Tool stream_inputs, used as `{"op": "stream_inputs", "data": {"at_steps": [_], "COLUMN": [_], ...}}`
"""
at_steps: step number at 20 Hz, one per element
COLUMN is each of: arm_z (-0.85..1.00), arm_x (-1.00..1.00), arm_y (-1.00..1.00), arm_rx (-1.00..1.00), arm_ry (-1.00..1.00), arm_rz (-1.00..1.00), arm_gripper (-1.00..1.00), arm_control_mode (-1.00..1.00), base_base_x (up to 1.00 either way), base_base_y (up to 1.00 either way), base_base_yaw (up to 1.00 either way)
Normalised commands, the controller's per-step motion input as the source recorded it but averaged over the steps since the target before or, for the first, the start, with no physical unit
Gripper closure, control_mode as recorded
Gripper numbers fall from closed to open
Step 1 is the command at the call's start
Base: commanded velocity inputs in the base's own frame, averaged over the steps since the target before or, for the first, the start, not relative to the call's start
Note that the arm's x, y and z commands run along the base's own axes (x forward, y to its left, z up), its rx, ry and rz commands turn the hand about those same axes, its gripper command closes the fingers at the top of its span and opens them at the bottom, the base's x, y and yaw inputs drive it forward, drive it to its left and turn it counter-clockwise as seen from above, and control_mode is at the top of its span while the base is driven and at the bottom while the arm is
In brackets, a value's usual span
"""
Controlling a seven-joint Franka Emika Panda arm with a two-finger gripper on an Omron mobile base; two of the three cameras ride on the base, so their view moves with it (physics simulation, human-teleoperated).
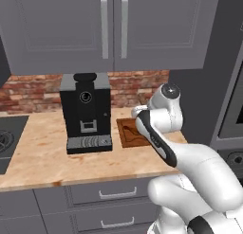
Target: Open the cabinet, retrieve the rolling pin, and place it next to the meat on the cutting board to prepare for tenderizing.
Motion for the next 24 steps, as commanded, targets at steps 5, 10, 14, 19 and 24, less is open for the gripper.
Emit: {"op": "stream_inputs", "data": {"at_steps": [5, 10, 14, 19, 24], "arm_z": [-0.56, -0.48, -0.40, -0.30, -0.27], "arm_x": [0.37, 0.39, 0.39, 0.35, 0.38], "arm_y": [0.00, 0.00, 0.00, 0.00, 0.00], "arm_rx": [-0.01, 0.00, 0.00, 0.00, 0.00], "arm_ry": [0.00, 0.01, 0.00, 0.00, 0.02], "arm_rz": [0.00, -0.01, 0.00, 0.00, 0.00], "arm_gripper": [1.00, 1.00, 1.00, 1.00, 1.00], "arm_control_mode": [-1.00, -1.00, -1.00, -1.00, -1.00], "base_base_x": [0.00, 0.00, 0.00, 0.00, 0.00], "base_base_y": [0.00, 0.00, 0.00, 0.00, 0.00], "base_base_yaw": [0.00, 0.00, 0.00, 0.00, 0.00]}}
